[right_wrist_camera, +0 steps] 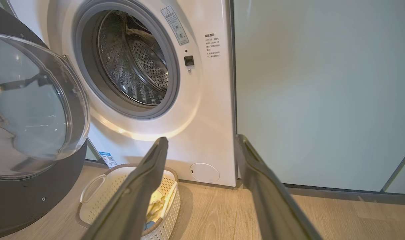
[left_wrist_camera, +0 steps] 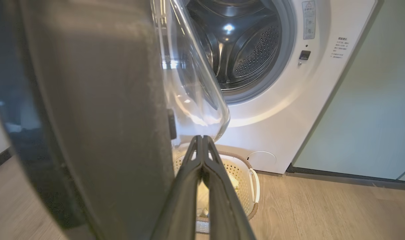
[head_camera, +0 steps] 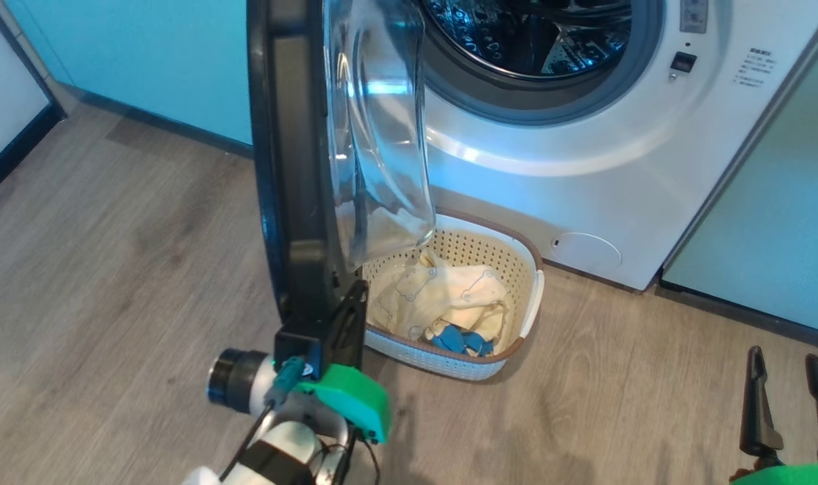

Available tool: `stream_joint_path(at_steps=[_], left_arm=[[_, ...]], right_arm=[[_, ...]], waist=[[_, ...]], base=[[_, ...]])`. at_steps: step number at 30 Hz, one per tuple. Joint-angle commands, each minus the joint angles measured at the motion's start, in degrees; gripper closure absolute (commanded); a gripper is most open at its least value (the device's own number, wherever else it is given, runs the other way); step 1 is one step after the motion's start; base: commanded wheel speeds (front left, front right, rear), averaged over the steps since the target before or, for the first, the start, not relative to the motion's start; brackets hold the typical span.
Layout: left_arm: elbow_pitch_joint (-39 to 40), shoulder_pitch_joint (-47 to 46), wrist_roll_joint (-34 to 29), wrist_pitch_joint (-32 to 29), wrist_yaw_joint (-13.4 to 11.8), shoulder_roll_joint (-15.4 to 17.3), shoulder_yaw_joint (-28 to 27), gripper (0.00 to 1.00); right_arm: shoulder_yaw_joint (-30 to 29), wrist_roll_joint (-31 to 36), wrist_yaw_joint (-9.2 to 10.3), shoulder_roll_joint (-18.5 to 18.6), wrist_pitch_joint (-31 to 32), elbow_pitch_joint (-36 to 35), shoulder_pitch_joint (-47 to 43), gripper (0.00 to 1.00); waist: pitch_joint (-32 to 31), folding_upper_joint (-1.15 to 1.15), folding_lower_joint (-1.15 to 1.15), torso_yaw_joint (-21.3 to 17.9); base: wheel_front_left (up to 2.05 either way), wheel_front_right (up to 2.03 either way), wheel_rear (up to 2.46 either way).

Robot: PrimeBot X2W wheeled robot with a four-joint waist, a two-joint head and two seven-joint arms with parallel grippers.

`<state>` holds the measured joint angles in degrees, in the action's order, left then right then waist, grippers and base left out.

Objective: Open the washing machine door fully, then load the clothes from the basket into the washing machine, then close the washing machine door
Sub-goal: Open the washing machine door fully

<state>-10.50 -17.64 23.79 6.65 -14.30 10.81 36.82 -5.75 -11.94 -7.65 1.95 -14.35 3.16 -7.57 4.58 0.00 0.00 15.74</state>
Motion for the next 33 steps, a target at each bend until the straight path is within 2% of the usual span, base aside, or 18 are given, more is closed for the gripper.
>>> stream_joint_path(at_steps=[1,16,33], left_arm=[[2.1,-1.3,0.3,0.9,-7.3,1.7,-3.1,1.00],[2.4,1.5,3.1,2.6,-11.7,7.0,-11.4,1.00],[-7.5,-3.3,6.3,4.3,-11.4,12.2,-18.9,1.00]], right_arm=[[0.9,0.6,0.16,0.9,-0.2,-2.0,1.8,0.00],[1.4,0.3,0.16,0.9,0.6,-2.5,1.0,0.00],[1.2,1.0,0.16,0.9,1.4,-3.1,1.9,0.00]], waist=[[-0.2,0.00,0.00,0.3],[-1.2,0.00,0.00,0.5],[0.2,0.00,0.00,-1.5]], base=[[0.00,0.00,0.00],[0.00,0.00,0.00],[0.00,0.00,0.00]])
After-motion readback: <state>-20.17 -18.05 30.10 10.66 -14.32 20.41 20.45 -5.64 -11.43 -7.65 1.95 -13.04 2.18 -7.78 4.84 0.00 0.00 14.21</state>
